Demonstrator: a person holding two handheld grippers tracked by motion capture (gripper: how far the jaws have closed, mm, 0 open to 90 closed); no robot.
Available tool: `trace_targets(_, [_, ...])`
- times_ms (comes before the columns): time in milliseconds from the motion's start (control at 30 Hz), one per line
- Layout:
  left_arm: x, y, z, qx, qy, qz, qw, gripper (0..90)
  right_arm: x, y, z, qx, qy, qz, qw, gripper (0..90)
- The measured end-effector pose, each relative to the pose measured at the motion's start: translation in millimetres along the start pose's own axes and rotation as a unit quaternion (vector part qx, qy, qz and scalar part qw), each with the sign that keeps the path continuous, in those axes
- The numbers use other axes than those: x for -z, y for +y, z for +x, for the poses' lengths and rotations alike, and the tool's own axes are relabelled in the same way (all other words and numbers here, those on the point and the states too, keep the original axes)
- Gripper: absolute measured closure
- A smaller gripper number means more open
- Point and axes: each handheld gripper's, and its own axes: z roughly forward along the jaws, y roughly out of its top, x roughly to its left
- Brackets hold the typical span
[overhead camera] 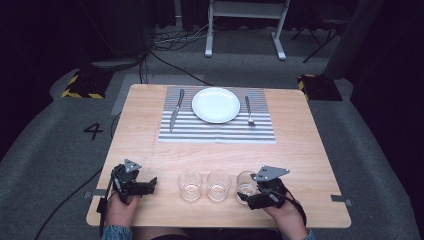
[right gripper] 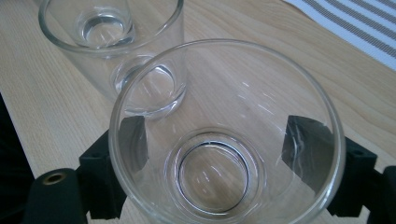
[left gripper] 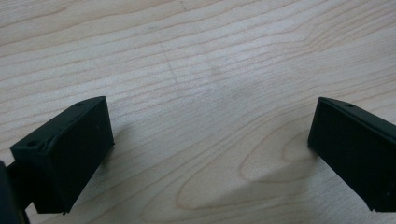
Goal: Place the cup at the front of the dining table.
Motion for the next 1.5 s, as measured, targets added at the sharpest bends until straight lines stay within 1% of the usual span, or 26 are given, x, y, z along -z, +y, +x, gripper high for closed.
trace_targets(33, [0.0,0.0,0.0,0.0,0.0,0.0,1.0,0.2,1.4,0.4,-0.5,-0.003,-0.003,-0.004,1.0,19.7])
trace_targets(67, [0.0,0.0,0.0,0.0,0.0,0.0,1.0,0.2,3.4,0.7,-1.9,-0.001,-0.004,-0.004,1.0,19.7])
trace_targets(100, [0.0,0.0,0.0,0.0,0.0,0.0,1.0,0.2,4.9,1.2,-2.4,-0.007,-0.004,-0.007,0.9999,19.7])
trace_targets(200, [0.0,0.0,0.0,0.0,0.0,0.0,1.0,0.2,9.8,3.0,-5.1,-0.007,-0.005,-0.009,0.9999,19.7])
trace_targets(267, [0.0,0.0,0.0,0.0,-0.001,0.0,1.0,0.2,12.5,4.7,-6.3,-0.008,-0.007,-0.002,0.9999,19.7])
trace_targets(300, [0.0,0.0,0.0,0.0,0.0,0.0,1.0,0.2,13.9,5.2,-7.3,-0.004,-0.009,0.001,1.0,19.7])
trace_targets(400, [-0.1,0.0,-0.2,0.001,0.0,-0.001,1.0,0.2,16.3,6.7,-8.8,-0.005,-0.011,0.003,0.9999,19.7])
trace_targets(500, [0.0,0.0,0.0,0.0,-0.001,0.0,1.0,0.2,21.2,11.7,-11.7,-0.007,-0.016,0.003,0.9998,19.7])
trace_targets(567, [0.0,0.0,0.0,0.0,-0.001,0.0,1.0,0.2,23.0,15.2,-13.4,-0.006,-0.013,0.003,0.9999,19.7])
trace_targets(600, [0.0,0.0,0.0,0.0,0.0,0.0,1.0,0.2,23.8,17.3,-13.9,-0.01,-0.013,0.004,0.9999,19.6])
trace_targets(633, [0.0,0.0,0.0,0.0,0.0,0.0,1.0,0.2,24.6,19.1,-16.2,-0.003,-0.011,0.004,0.9999,19.6])
trace_targets(667, [0.0,0.0,0.0,0.0,0.0,0.0,1.0,0.2,25.5,20.9,-17.9,-0.003,-0.01,0.005,0.9999,19.6])
trace_targets(700, [0.0,0.0,0.0,0.0,0.0,0.0,1.0,0.2,26.3,22.8,-18.9,-0.01,-0.01,0.005,0.9999,19.6])
trace_targets(733, [-0.1,0.0,0.0,0.0,-0.001,0.0,1.0,0.2,27.1,24.7,-21.2,-0.007,-0.008,0.005,0.9999,19.6])
trace_targets(800, [-0.1,0.0,0.0,0.001,-0.001,0.0,1.0,0.2,29.1,28.7,-23.8,-0.007,-0.011,0.008,0.9999,19.6])
trace_targets(833, [-0.1,0.0,0.0,0.001,-0.001,0.0,1.0,0.2,30.1,30.7,-25.7,-0.003,-0.012,0.008,0.9999,19.6])
trace_targets(1100, [-0.6,0.4,-0.6,0.003,0.001,-0.001,1.0,0.1,36.9,43.9,-33.4,-0.009,-0.011,-0.002,0.9999,19.6])
trace_targets(1200, [-0.8,0.6,-1.1,0.005,0.003,-0.001,1.0,0.1,37.6,51.3,-34.7,-0.005,-0.011,-0.003,0.9999,19.6])
trace_targets(1333, [-0.9,0.9,-1.1,0.005,0.004,-0.001,1.0,0.1,37.9,60.4,-35.8,-0.005,-0.009,0.002,0.9999,19.6])
trace_targets(1367, [-1.0,0.9,-1.2,0.005,0.004,-0.001,1.0,0.1,37.9,60.4,-35.8,-0.005,-0.009,0.002,0.9999,19.6])
trace_targets(1400, [-1.2,1.0,-1.4,0.006,0.004,-0.002,1.0,0.1,37.3,65.9,-35.9,-0.002,-0.01,0.007,0.9999,19.6])
trace_targets(1433, [-1.2,1.2,-1.4,0.006,0.004,-0.001,1.0,0.1,36.8,68.6,-36.1,0.004,-0.012,0.008,0.9999,19.6])
trace_targets(1467, [-1.2,1.2,-1.4,0.006,0.004,-0.001,1.0,0.1,36.8,68.6,-36.1,0.004,-0.012,0.008,0.9999,19.6])
trace_targets(1500, [-1.3,1.4,-1.5,0.005,0.001,0.0,1.0,0.1,36.3,73.8,-37.2,0.01,-0.014,0.014,0.9998,19.6])
